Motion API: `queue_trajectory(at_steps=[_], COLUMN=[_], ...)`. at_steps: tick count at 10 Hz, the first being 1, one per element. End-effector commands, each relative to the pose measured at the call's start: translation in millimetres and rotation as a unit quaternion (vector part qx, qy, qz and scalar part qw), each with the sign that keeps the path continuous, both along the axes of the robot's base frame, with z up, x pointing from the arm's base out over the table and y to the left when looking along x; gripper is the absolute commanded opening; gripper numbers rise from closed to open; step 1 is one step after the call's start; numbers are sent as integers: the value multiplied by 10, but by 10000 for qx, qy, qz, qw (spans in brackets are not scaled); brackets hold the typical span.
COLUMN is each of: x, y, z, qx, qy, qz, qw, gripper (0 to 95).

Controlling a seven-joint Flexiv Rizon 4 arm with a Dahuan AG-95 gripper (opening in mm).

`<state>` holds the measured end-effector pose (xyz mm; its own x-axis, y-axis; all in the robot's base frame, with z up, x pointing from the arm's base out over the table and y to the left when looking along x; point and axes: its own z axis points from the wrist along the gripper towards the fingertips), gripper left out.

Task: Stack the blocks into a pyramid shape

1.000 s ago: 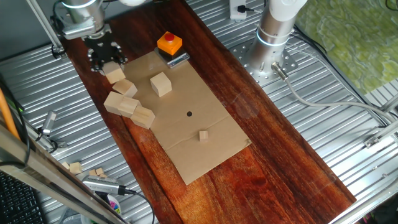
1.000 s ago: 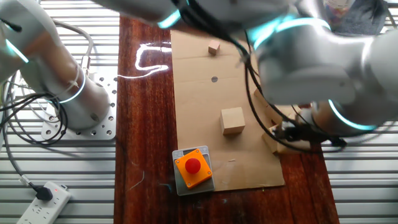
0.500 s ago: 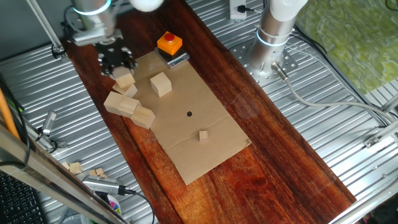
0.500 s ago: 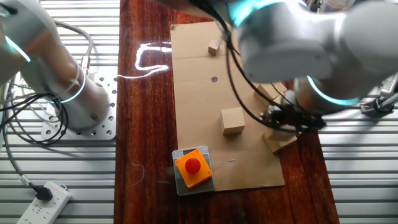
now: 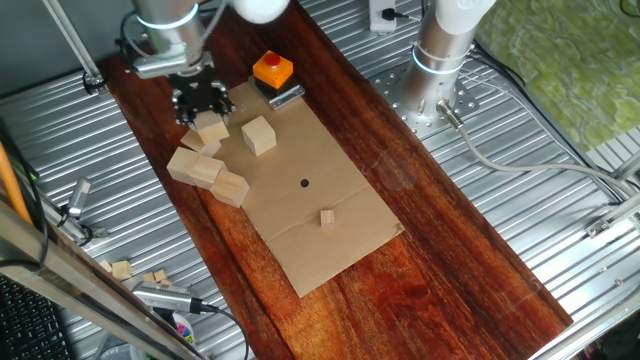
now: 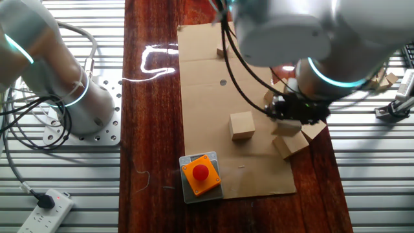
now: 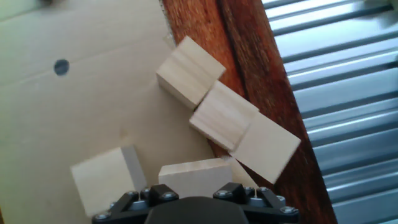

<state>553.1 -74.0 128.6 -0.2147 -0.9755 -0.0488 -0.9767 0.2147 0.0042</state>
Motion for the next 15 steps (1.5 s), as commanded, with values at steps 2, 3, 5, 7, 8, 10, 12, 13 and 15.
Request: queue_trajectory(at_steps=[2,3,5,7,8,10,12,13,15], x=[-156,-220,-261,-261,-256,-254,-251,-251,-251], y=[191,272,329,343,356,357,355,355,355], z=[-22,-27,-15,-30,-53,-55,-56,-56,-56], qx=[-14,-74,-125,-83,-82,-169,-266,-267,-140], qy=[-51,-71,-71,-75,-77,-78,-88,-111,-148], qz=[-92,-78,-40,-59,-121,-101,-103,-115,4], qw=[9999,9999,9999,9999,9999,9998,9996,9995,9998], gripper=[0,0,0,0,0,0,0,0,0])
